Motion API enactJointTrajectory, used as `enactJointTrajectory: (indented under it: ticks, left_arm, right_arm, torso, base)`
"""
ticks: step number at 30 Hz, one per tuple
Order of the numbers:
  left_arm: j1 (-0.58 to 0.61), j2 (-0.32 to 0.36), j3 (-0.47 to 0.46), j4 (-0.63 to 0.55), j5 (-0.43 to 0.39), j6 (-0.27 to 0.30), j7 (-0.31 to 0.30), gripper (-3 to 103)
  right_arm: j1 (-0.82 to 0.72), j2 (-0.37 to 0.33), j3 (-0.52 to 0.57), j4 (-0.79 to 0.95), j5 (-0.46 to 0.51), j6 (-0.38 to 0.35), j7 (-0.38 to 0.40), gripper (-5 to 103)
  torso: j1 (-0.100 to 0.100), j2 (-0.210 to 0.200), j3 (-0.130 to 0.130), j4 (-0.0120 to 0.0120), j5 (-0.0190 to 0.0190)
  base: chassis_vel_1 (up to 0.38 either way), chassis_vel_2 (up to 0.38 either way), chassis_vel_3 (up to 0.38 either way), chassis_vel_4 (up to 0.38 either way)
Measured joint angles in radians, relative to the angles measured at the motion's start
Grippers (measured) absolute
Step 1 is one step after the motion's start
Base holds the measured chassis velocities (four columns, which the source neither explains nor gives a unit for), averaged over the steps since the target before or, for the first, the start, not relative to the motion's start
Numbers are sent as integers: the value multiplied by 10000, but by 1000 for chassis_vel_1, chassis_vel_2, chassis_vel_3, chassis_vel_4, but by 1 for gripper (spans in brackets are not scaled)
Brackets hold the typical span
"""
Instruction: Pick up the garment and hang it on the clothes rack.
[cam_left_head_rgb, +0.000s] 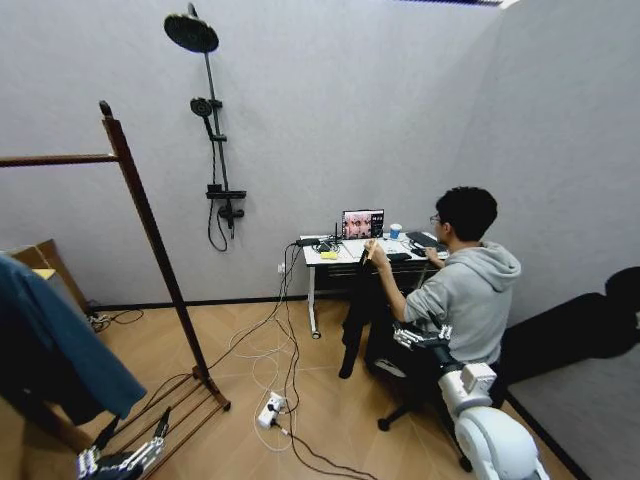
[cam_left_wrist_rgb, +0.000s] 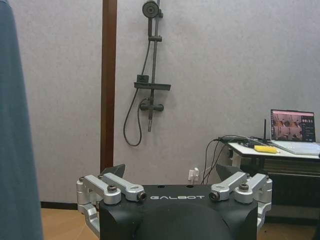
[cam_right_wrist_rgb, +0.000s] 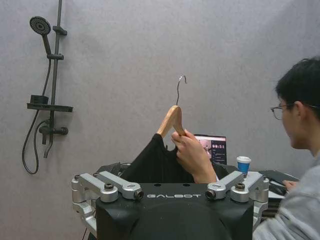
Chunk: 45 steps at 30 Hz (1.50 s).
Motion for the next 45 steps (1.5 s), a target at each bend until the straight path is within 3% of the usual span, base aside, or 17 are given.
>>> enactJointTrajectory:
  ticks: [5, 7, 11, 36, 41, 44, 45]
  left_arm:
    - [0, 0, 0, 0, 0, 0, 0, 100]
    - [-1, 0, 0, -1, 0, 0, -1, 100]
    - [-1, 0, 0, 0, 0, 0, -1, 100]
    - [1, 0, 0, -1, 0, 0, 0, 100]
    - [1, 0, 0, 0, 0, 0, 0, 100]
    - [0, 0, 0, -1, 0, 0, 0, 100]
    - [0, 0, 0, -1, 0, 0, 0, 100]
  right_arm:
    - [193, 6, -191, 33, 43, -239, 50, 100]
    - [514, -24, -213, 193, 251, -795, 302, 100]
    - [1246, -244, -296, -79, 677, -1082, 702, 100]
    - [4327, -1861, -824, -3061, 1997, -1176, 527, 103]
    - [4503, -1901, -912, -3246, 2049, -1196, 446, 90]
    - [4569, -1954, -925, -3293, 2135, -1247, 406, 73]
    - [4569, -1954, -925, -3293, 2135, -1247, 406, 73]
  torso:
    - [1, -1, 1, -4, 4]
    - [11, -5, 3, -2, 2]
    - [10, -5, 3, -1, 0]
    - [1, 0, 0, -3, 1]
    - [1, -1, 1, -1, 2]
    - [0, -1, 1, -2, 2]
    - [0, -1, 1, -2, 2]
  base:
    - [-277, 264, 259, -268]
    - [-206, 233, 160, -196]
    - [-116, 107, 70, -82]
    - [16, -10, -13, 15]
    - [0, 0, 0, 0]
    - [0, 0, 0, 0]
    - [0, 0, 0, 0]
